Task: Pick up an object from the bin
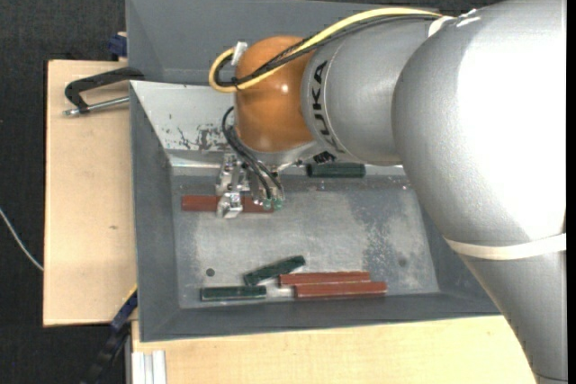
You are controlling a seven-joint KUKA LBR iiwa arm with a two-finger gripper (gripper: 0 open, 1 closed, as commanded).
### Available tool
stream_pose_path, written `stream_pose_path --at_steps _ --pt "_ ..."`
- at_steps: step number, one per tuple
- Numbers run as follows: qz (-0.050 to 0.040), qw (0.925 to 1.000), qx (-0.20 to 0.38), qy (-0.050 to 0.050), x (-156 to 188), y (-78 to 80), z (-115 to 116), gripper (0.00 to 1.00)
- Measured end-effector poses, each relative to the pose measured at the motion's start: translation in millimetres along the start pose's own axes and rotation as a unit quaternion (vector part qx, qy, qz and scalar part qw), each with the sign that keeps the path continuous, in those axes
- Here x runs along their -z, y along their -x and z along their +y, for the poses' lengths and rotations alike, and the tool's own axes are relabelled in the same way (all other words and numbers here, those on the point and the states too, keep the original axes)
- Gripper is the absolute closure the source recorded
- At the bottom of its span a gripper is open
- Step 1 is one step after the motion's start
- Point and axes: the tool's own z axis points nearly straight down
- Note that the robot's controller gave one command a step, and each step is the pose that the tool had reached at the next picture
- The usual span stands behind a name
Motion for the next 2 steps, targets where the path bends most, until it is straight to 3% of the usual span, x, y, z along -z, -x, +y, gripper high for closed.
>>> stream_pose_path --at_steps 1,2 --pt "-0.0003 1.0 0.0 0.0 0.0 0.1 0.0 1.0" --pt "-0.0019 1.0 -0.001 -0.002 137.7 1.8 13.0 1.0"
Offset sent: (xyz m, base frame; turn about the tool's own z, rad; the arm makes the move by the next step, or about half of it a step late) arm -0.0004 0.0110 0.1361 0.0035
